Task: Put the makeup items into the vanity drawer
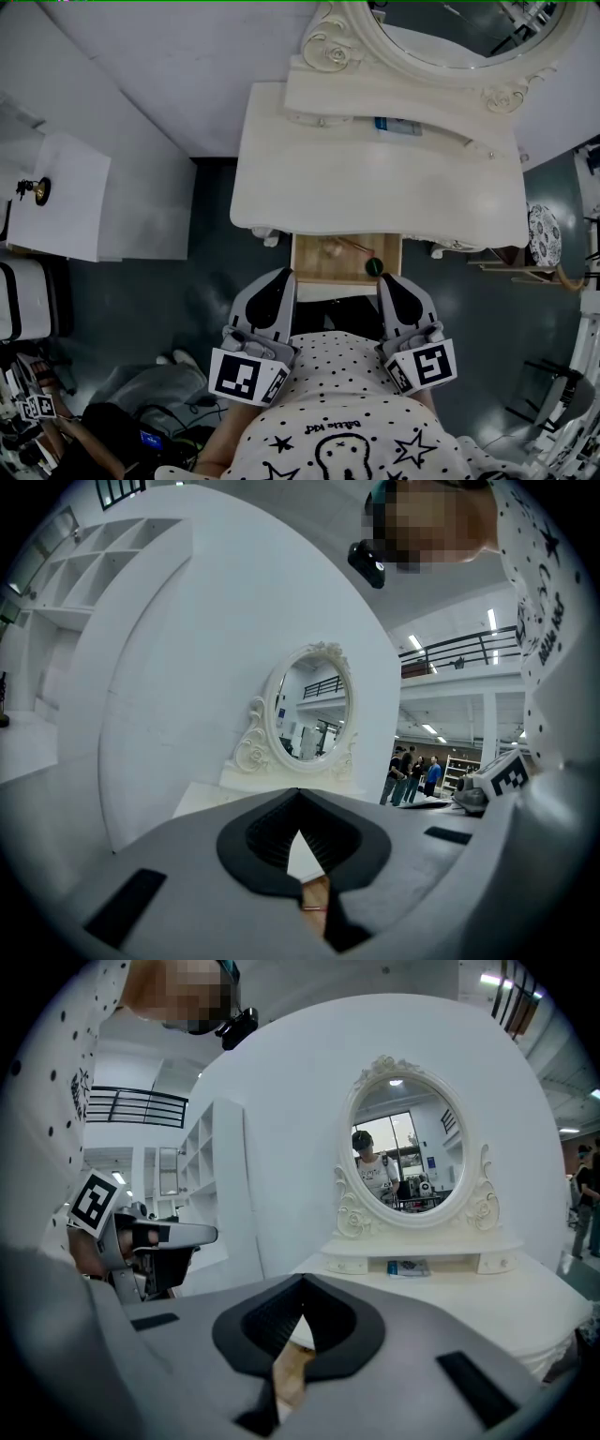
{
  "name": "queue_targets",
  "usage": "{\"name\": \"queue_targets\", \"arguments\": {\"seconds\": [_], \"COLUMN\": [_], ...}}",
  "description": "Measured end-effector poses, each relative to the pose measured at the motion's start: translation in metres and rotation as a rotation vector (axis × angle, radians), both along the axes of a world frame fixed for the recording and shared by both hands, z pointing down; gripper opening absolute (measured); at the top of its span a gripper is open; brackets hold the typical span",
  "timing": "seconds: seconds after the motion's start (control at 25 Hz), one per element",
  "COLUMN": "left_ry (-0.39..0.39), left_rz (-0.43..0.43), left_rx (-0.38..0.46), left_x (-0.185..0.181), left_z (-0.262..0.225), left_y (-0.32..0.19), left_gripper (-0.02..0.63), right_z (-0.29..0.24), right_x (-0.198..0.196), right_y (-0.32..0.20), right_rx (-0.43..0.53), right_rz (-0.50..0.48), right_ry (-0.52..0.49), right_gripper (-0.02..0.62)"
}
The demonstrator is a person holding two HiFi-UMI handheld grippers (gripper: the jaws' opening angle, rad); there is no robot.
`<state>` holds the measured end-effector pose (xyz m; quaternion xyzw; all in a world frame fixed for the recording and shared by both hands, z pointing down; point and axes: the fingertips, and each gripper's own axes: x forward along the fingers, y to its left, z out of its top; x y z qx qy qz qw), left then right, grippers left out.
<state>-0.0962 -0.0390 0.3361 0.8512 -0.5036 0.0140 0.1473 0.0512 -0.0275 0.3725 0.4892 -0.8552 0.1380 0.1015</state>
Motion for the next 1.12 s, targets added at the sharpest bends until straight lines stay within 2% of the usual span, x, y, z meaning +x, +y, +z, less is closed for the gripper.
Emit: {"name": "queue_targets", "arguments": {"seconds": [1.12], "left_ry": [0.007], "left_rz": [0.009], "left_rx": [-0.003], "left_x": [-0.0042], "left_z": [0.0008], "left_y": [-0.0073], "left_gripper": [-0.005], "right_z": [0.0007], "right_x": [-0.0067], "right_y": [-0.0065], "right_rx": [-0.003], "right_rz": [-0.009], "right_ry": [0.01], "right_gripper": [0.008]}}
